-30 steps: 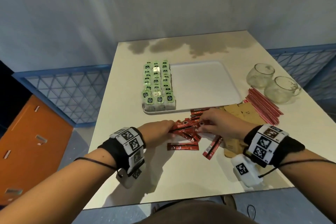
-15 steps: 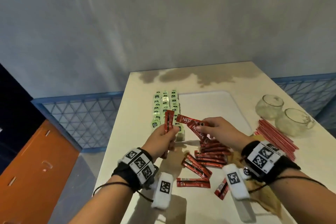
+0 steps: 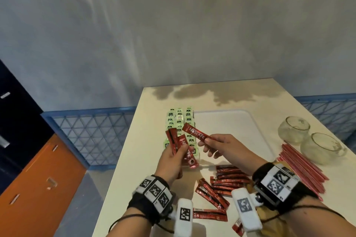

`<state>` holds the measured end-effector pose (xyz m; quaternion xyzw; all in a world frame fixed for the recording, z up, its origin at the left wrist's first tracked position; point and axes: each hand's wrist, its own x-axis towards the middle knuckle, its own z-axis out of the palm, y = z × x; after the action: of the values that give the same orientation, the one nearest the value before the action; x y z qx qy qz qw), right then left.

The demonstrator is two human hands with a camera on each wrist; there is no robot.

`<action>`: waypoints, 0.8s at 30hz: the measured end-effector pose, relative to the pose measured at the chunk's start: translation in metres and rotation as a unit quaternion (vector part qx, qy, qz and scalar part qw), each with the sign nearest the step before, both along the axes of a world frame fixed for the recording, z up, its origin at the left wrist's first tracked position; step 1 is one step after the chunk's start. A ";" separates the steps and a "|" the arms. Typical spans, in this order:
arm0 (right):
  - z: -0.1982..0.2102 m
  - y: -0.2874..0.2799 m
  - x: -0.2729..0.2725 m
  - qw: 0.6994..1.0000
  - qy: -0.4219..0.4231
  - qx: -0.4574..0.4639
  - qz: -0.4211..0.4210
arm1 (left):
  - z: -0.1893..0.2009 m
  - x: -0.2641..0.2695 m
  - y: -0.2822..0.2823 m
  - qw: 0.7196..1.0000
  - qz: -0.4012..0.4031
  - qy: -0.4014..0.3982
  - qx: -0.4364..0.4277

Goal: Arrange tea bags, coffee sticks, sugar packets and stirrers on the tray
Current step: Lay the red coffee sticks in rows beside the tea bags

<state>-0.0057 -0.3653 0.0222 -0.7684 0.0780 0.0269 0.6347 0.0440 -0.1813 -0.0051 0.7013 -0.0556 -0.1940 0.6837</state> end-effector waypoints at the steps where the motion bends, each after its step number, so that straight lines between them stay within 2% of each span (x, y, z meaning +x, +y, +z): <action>1: 0.000 -0.004 0.001 1.000 0.005 -0.004 0.006 | 0.000 0.002 0.000 1.000 0.004 0.021 -0.022; 7: -0.001 -0.020 0.008 0.996 0.045 -0.036 0.069 | 0.014 0.016 0.001 0.979 0.024 0.137 -0.146; 8: -0.001 -0.021 0.010 0.995 0.050 -0.040 0.074 | 0.019 0.018 0.001 0.980 0.015 0.138 -0.142; 11: 0.001 -0.025 0.017 0.993 0.054 -0.051 0.087 | 0.024 0.024 0.001 0.996 -0.035 0.073 -0.022; 13: 0.003 -0.028 0.021 0.991 0.059 -0.066 0.097 | 0.022 0.029 -0.001 0.998 -0.030 0.048 0.019; 19: 0.008 -0.029 0.048 0.986 0.020 -0.129 0.106 | 0.018 0.041 -0.022 0.999 -0.012 0.024 0.025; 22: 0.003 -0.029 0.064 0.989 0.010 -0.110 0.097 | 0.017 0.050 -0.032 0.999 -0.008 0.026 0.029; 24: -0.002 -0.036 0.072 0.995 0.010 -0.088 0.054 | 0.018 0.059 -0.036 0.999 0.004 0.024 0.030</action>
<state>0.0664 -0.4011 0.0202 -0.8238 0.0451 0.0621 0.5616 0.1032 -0.2169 0.0127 0.7171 -0.0301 -0.2096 0.6640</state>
